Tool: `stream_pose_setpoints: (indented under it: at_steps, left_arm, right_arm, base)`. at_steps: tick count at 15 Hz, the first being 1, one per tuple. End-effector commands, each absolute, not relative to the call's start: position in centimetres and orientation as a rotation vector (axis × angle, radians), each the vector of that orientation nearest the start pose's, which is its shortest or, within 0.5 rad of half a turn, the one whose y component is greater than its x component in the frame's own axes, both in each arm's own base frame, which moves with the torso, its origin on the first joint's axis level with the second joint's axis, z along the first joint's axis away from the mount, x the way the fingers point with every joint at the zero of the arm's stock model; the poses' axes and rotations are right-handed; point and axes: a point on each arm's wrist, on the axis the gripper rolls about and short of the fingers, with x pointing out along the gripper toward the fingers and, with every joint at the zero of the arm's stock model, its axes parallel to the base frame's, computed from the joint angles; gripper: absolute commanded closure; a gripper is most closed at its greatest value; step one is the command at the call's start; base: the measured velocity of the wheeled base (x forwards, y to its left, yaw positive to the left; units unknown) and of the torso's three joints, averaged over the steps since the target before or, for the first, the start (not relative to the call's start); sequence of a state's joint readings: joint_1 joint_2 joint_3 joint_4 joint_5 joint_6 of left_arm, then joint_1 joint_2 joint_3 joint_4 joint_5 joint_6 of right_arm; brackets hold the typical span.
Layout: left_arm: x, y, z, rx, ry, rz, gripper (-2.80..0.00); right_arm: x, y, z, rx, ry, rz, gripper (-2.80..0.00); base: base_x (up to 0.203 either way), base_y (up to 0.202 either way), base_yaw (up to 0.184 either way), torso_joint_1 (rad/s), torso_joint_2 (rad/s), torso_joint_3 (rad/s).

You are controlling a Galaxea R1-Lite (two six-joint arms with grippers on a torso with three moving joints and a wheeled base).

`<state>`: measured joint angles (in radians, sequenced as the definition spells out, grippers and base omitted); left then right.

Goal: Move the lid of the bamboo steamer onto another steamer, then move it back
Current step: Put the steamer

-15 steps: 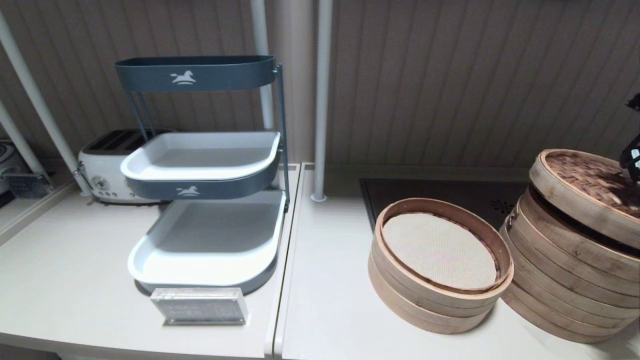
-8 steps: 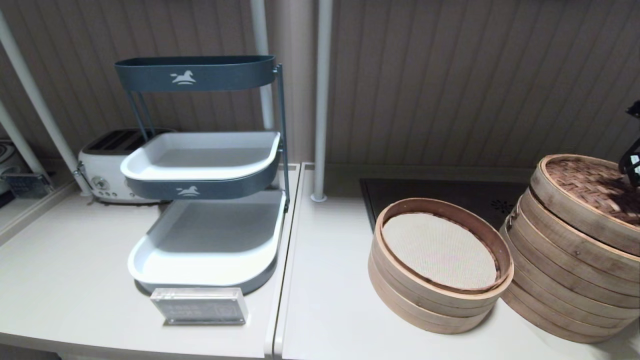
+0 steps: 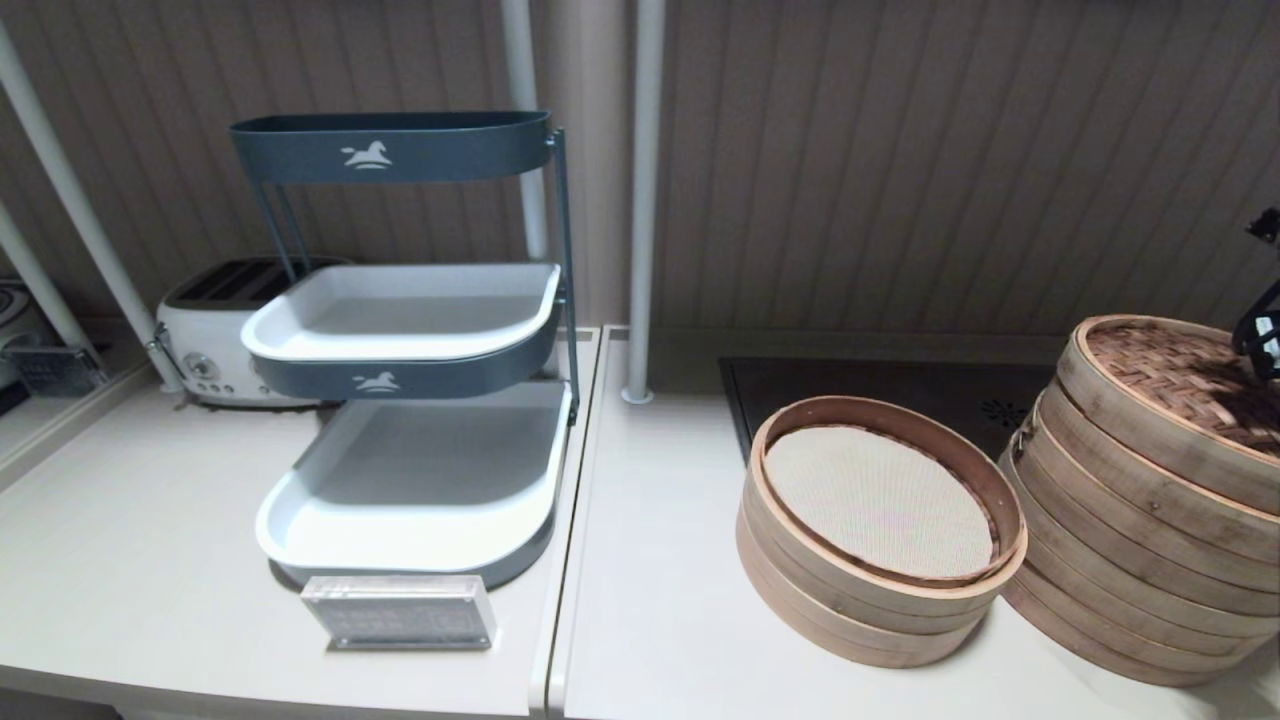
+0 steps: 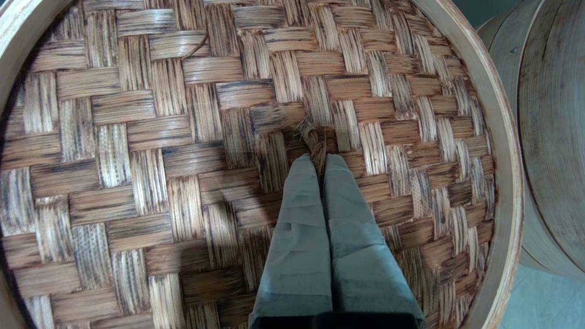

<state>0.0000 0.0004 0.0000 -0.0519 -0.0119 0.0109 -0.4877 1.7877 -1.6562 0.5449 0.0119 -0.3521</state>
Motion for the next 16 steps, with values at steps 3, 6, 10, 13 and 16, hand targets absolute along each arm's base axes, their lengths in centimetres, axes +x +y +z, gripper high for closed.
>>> stream_pose_setpoints:
  at_steps: [3,6,10,13,16]
  left_arm:
    - [-2.09,-0.03,7.32,0.011,-0.027,-0.012,0.0]
    - [-2.09,-0.03,7.32,0.011,-0.027,-0.012,0.0]
    - [-2.09,-0.03,7.31,0.011,-0.026,-0.012,0.0]
    - [-2.08,-0.03,7.31,0.014,-0.025,-0.012,0.0]
    - [-2.09,-0.03,7.31,0.014,-0.026,-0.012,0.0]
  right_arm:
    - [29.04,-15.35,27.58,-0.163,0.743,-0.33,0.0]
    - [29.1,-15.37,27.61,-0.164,0.741,-0.33,0.0]
    - [29.25,-15.55,27.79,-0.173,0.712,-0.339,-2.8]
    - [29.21,-15.52,27.81,-0.172,0.711,-0.34,-2.8]
    - [29.06,-15.36,28.2,-0.172,0.695,-0.333,-2.8]
  base:
    - [0.0,0.0,0.0,0.0,0.0,0.0]
    - [0.0,0.0,0.0,0.0,0.0,0.0]
    - [0.0,0.0,0.0,0.0,0.0,0.0]
    - [0.0,0.0,0.0,0.0,0.0,0.0]
    - [0.0,0.0,0.0,0.0,0.0,0.0]
